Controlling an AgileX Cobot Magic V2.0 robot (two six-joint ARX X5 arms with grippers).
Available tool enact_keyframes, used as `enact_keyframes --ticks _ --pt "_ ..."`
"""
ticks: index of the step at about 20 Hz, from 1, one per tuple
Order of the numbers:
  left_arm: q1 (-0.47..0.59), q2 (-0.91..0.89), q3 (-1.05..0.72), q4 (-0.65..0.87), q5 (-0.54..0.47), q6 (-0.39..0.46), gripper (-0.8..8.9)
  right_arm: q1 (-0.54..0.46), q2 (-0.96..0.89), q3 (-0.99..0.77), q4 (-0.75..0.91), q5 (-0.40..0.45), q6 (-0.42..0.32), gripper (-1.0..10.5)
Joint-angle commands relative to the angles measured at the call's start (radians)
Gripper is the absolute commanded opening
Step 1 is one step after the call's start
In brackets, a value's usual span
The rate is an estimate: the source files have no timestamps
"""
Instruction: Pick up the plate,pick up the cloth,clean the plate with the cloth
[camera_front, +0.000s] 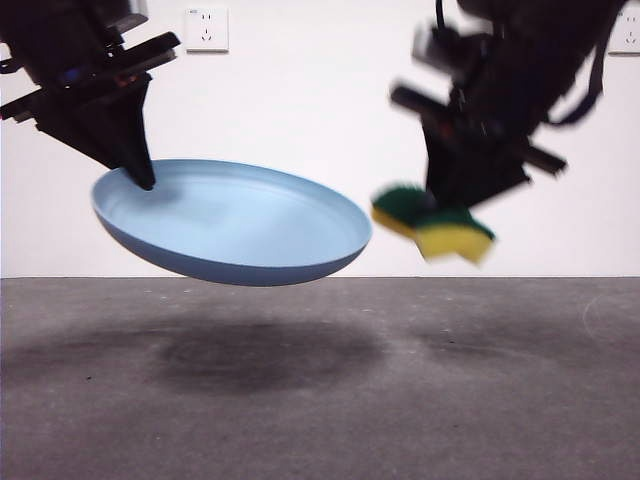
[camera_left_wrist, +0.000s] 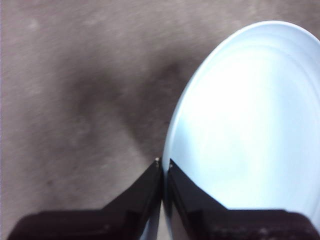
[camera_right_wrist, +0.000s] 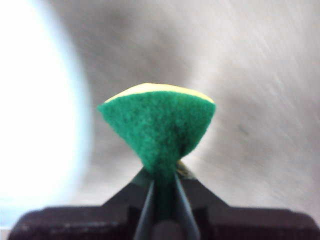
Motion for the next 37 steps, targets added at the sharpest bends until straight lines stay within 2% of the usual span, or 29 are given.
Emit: enact_keyframes --ticks 1,4,8,10,15,19,22,24,26,30,32,33,37 --pt "-0.027 0.007 0.001 0.015 0.001 -0.028 -0.08 0.053 -0.066 0.002 0.014 -0.001 0.047 -0.2" --pt "-0.077 0.007 0.001 0.016 0.004 -0.068 -0.08 0.136 -0.120 0.002 0.055 0.014 0.067 -0.2" --pt "-0.149 0.007 0.001 0.015 0.032 -0.076 -0.08 0.200 -0.098 0.002 0.064 0.139 0.073 -0.2" --pt "-0.172 0.007 0.001 0.016 0.062 -0.095 -0.08 0.211 -0.078 0.002 0.076 0.165 0.073 -0.2" --pt "-0.200 0.007 0.001 0.046 0.090 -0.121 -0.08 0.219 -0.044 0.002 0.116 0.152 0.075 -0.2" --pt "-0.200 0.007 0.001 0.107 0.090 -0.153 -0.08 0.256 -0.039 0.002 0.120 0.024 0.093 -0.2" --pt "-0.200 0.007 0.001 0.151 0.090 -0.171 -0.08 0.317 -0.038 0.002 0.085 0.025 0.092 -0.2" --pt "-0.194 0.007 0.001 0.162 0.088 -0.172 -0.08 0.346 -0.038 0.002 0.002 0.032 0.069 -0.2" --pt "-0.182 0.007 0.001 0.157 0.089 -0.171 -0.08 0.357 -0.038 0.002 -0.109 0.094 0.062 -0.2" --pt "-0.164 0.007 0.001 0.105 0.148 -0.148 -0.08 0.345 -0.039 0.002 -0.245 0.440 0.061 -0.2" --pt "-0.163 0.007 0.001 0.072 0.177 -0.141 -0.08 0.322 -0.039 0.002 -0.228 0.559 0.062 -0.2" --pt "-0.163 0.007 0.001 0.053 0.201 -0.134 -0.08 0.310 -0.039 0.002 -0.195 0.583 0.062 -0.2" --pt "-0.167 0.007 0.001 0.010 0.272 -0.115 -0.08 0.283 -0.039 0.002 -0.023 0.572 0.062 -0.2"
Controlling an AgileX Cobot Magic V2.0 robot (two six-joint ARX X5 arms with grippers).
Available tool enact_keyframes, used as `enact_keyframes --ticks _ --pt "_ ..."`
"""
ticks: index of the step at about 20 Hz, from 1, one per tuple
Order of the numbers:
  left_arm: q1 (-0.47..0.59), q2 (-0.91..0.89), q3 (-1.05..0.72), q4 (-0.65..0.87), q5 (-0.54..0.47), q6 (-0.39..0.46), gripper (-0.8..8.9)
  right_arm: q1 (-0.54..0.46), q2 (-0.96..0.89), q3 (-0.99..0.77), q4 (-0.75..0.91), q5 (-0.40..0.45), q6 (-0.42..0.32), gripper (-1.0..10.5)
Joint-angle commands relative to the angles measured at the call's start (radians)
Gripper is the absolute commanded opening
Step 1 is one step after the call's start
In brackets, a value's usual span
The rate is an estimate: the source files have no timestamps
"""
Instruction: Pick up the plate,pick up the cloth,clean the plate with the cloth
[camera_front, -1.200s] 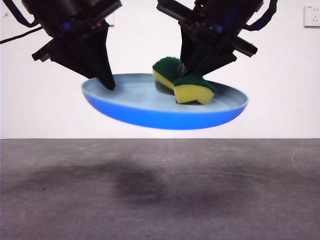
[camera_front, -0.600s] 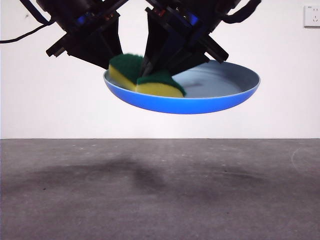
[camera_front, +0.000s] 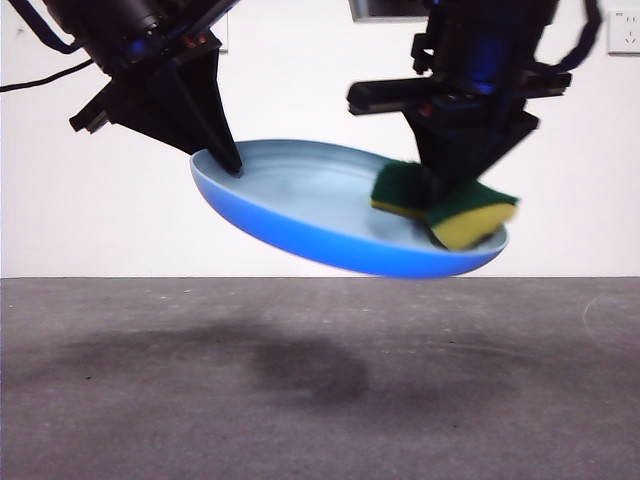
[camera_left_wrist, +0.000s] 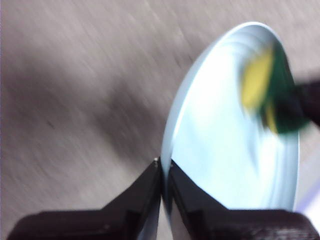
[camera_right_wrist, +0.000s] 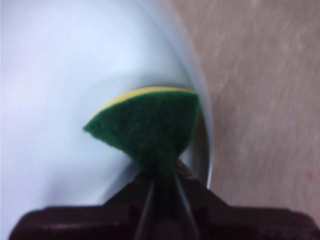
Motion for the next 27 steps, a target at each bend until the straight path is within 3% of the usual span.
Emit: enact_keyframes --ticks 1,6,10,12,16,20,24,27 --pt "-0.010 0.000 0.001 -0.008 0.080 0.027 -0.08 -0.010 0.013 -0.005 0.120 -0.015 -0.003 -0.2" --pt "-0.016 0.000 0.001 0.016 0.088 0.026 -0.08 -0.008 0.034 -0.005 0.280 -0.282 -0.008 -0.2" --pt "-0.011 0.000 0.001 0.067 0.094 0.008 -0.08 0.035 0.116 -0.006 0.285 -0.441 0.003 -0.2" --pt "0.007 0.000 0.001 0.098 0.093 -0.008 -0.08 0.064 0.150 -0.006 0.242 -0.484 0.006 -0.2" --pt "0.048 0.000 0.001 0.111 0.037 -0.010 -0.08 0.127 0.154 -0.006 0.166 -0.491 0.006 -0.2" --pt "0.082 0.000 0.001 0.101 0.044 -0.005 -0.08 0.129 0.150 -0.006 0.031 -0.441 0.001 -0.2" --pt "0.090 0.000 0.001 0.033 0.047 0.033 -0.08 0.120 0.150 -0.006 -0.063 -0.124 -0.002 -0.2" --pt "0.089 0.000 0.001 -0.023 0.050 0.061 -0.08 0.092 0.150 -0.006 -0.055 0.021 -0.002 -0.2"
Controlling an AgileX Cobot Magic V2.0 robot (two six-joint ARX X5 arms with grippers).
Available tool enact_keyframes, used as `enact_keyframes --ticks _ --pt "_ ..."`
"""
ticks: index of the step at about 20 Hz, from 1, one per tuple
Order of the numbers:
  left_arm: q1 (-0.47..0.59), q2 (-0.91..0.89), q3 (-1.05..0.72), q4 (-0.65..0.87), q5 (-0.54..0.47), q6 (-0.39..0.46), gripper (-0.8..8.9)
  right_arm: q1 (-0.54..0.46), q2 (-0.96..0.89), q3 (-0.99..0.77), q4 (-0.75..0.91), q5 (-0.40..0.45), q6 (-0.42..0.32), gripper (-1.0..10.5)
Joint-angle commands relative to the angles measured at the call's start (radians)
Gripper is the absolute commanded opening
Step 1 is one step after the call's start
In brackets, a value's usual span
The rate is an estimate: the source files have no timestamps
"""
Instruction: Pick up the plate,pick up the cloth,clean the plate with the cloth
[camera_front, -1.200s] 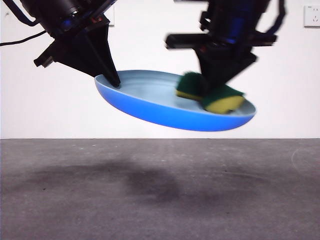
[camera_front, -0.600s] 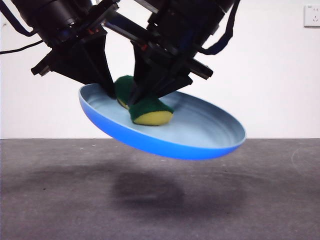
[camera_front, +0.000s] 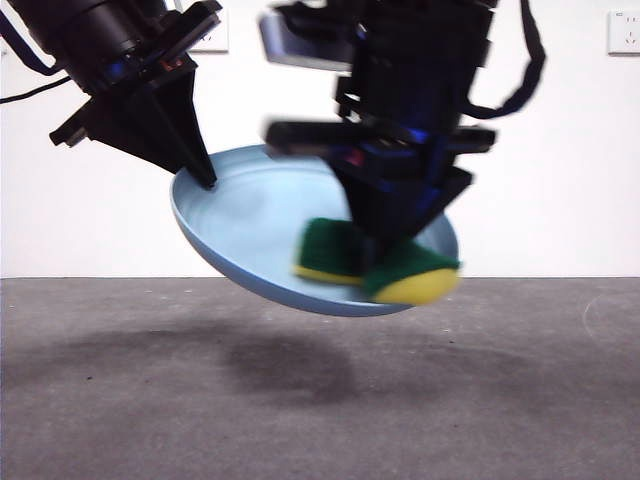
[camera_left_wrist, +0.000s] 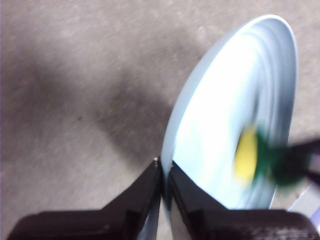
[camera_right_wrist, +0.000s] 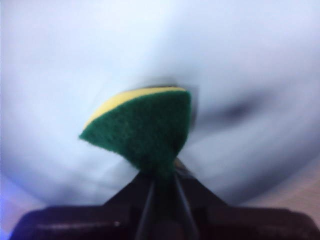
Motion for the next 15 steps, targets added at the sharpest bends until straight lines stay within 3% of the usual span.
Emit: enact_keyframes --ticks 1,6,9,15 --pt "0.000 -0.016 0.013 -0.047 0.046 0.029 -0.08 -0.029 0.022 -0.019 0.013 0.107 -0.001 -0.2" --pt "-0.008 -0.016 0.013 -0.091 0.111 0.043 -0.08 -0.064 0.022 -0.018 0.138 0.115 -0.010 -0.2" --pt "-0.016 -0.016 0.013 -0.090 0.151 0.046 -0.08 -0.076 0.022 -0.018 0.245 0.032 -0.016 -0.2" --pt "-0.034 -0.016 0.013 -0.056 0.166 0.041 -0.08 -0.065 0.022 -0.018 0.453 -0.351 -0.013 -0.2"
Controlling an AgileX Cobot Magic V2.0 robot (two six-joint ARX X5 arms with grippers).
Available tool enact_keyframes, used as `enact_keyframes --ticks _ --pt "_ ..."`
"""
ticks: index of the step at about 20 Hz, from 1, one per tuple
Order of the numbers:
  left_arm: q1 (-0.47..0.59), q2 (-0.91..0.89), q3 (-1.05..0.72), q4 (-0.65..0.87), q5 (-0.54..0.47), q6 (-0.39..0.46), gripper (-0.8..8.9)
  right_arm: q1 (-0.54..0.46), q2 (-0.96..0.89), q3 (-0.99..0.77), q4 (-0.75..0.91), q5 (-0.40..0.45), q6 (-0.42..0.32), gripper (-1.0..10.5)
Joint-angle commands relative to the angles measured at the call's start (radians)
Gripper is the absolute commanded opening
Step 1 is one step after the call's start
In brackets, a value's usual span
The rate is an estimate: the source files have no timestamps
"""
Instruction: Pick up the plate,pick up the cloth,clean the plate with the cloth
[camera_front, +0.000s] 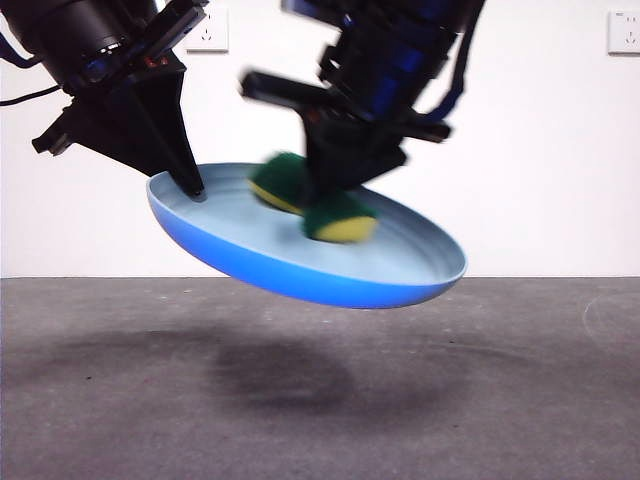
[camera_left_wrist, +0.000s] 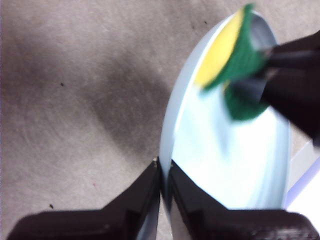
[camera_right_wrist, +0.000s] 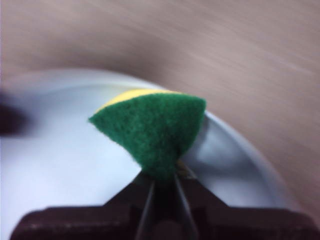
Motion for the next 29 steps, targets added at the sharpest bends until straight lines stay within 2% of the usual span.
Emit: enact_keyframes --ticks 1,3,4,8,10,12,14,17,20,22,29 --pt "-0.026 -0.015 0.010 0.059 0.095 0.023 -0.08 0.020 0.018 -0.013 0.037 -0.174 0.004 -0.2" --pt "-0.024 -0.015 0.010 0.101 0.091 0.014 -0.08 0.039 0.018 -0.013 0.022 -0.257 0.005 -0.2" --pt "-0.024 -0.015 0.010 0.117 0.077 0.005 -0.08 0.047 0.018 -0.013 0.003 -0.273 0.004 -0.2" --pt "-0.003 -0.015 0.010 0.135 0.015 -0.003 -0.08 0.062 0.018 -0.013 -0.195 -0.256 -0.021 -0.2" --pt "0.010 -0.015 0.010 0.134 0.016 -0.004 -0.08 0.061 0.018 -0.013 -0.304 -0.175 -0.024 -0.2" --pt "0.023 -0.015 0.010 0.123 0.010 -0.003 -0.08 0.060 0.016 -0.013 -0.370 -0.024 -0.024 -0.2" --pt "0.020 -0.015 0.010 0.095 -0.097 0.008 -0.08 0.060 -0.007 -0.012 -0.377 0.130 -0.021 -0.2" --pt "0.015 -0.005 0.010 0.077 -0.287 0.049 -0.08 0.060 -0.090 -0.011 -0.354 0.276 0.000 -0.2" --pt "0.023 0.003 0.010 0.079 -0.378 0.056 -0.08 0.060 -0.169 -0.011 -0.336 0.340 0.001 -0.2" --pt "0.032 0.013 0.010 0.082 -0.404 0.076 -0.08 0.058 -0.230 -0.011 -0.328 0.345 0.000 -0.2" --pt "0.060 0.093 0.010 0.092 -0.414 0.100 -0.08 0.051 -0.401 -0.011 -0.328 0.344 0.000 -0.2"
